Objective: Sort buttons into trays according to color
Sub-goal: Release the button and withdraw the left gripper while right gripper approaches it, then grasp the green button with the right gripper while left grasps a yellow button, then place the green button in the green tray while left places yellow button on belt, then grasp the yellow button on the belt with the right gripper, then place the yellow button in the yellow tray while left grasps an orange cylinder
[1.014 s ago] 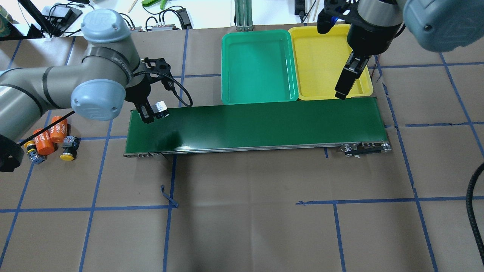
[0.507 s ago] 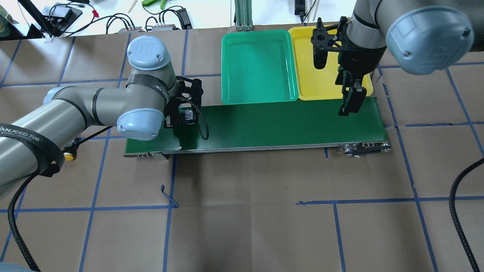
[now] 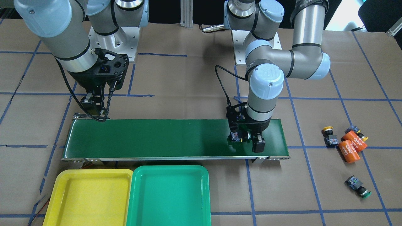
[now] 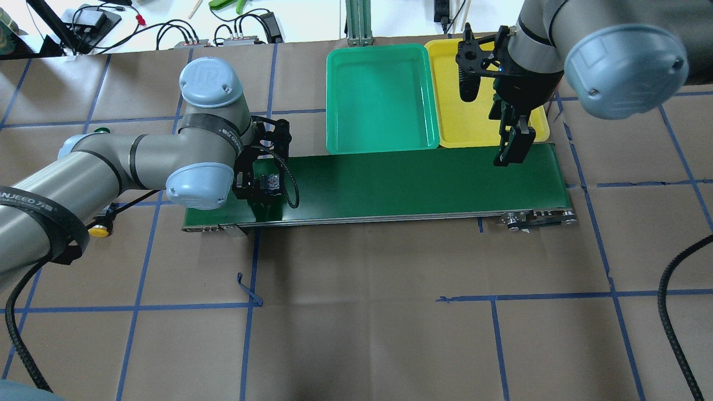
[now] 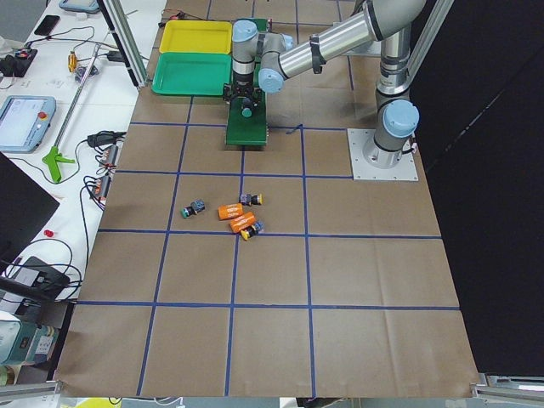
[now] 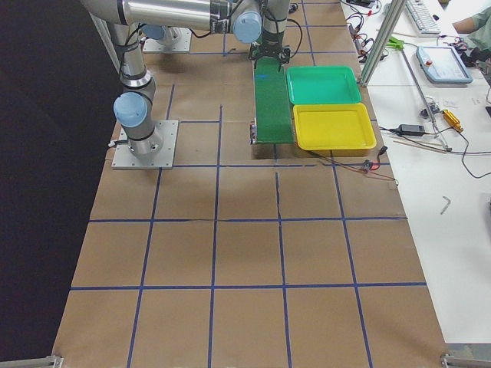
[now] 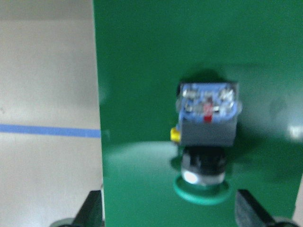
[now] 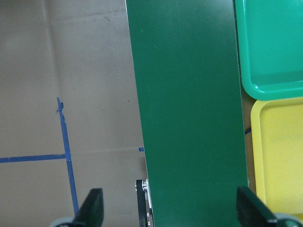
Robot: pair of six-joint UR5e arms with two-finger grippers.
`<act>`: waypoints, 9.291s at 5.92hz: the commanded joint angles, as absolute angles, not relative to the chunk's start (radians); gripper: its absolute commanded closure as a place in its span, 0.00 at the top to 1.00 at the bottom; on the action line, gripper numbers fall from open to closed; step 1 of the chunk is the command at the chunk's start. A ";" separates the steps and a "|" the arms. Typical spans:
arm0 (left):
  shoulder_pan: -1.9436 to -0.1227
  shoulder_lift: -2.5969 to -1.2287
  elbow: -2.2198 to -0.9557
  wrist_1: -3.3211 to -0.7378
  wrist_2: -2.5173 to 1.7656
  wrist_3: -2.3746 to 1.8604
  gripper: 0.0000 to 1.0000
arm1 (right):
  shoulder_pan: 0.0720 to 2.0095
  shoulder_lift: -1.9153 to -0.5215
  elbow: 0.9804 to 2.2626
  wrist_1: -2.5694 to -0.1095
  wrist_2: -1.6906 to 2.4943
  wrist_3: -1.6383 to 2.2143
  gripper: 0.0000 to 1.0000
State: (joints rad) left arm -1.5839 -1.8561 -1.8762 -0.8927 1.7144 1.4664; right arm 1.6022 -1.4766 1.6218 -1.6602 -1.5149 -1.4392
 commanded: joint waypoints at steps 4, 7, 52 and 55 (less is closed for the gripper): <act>-1.152 -1.792 -1.881 -0.891 1.721 1.043 0.99 | 1.699 -1.439 1.640 -1.746 -1.508 -1.393 1.00; -1.092 -1.848 -1.905 -0.900 1.727 0.532 0.99 | 1.820 -1.303 1.640 -1.995 -1.508 -1.379 1.00; -1.110 -1.943 -1.718 -1.064 1.629 0.889 0.05 | 1.690 -1.207 1.663 -2.088 -1.643 -1.611 0.09; -1.326 -1.879 -1.716 -1.114 1.634 1.216 0.00 | 1.530 -1.087 1.469 -2.104 -1.631 -1.730 0.10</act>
State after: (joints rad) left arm -1.2710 -1.8816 -1.7146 -1.0989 1.6320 1.1168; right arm 1.5670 -1.1454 1.5366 -2.0959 -1.6307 -1.7126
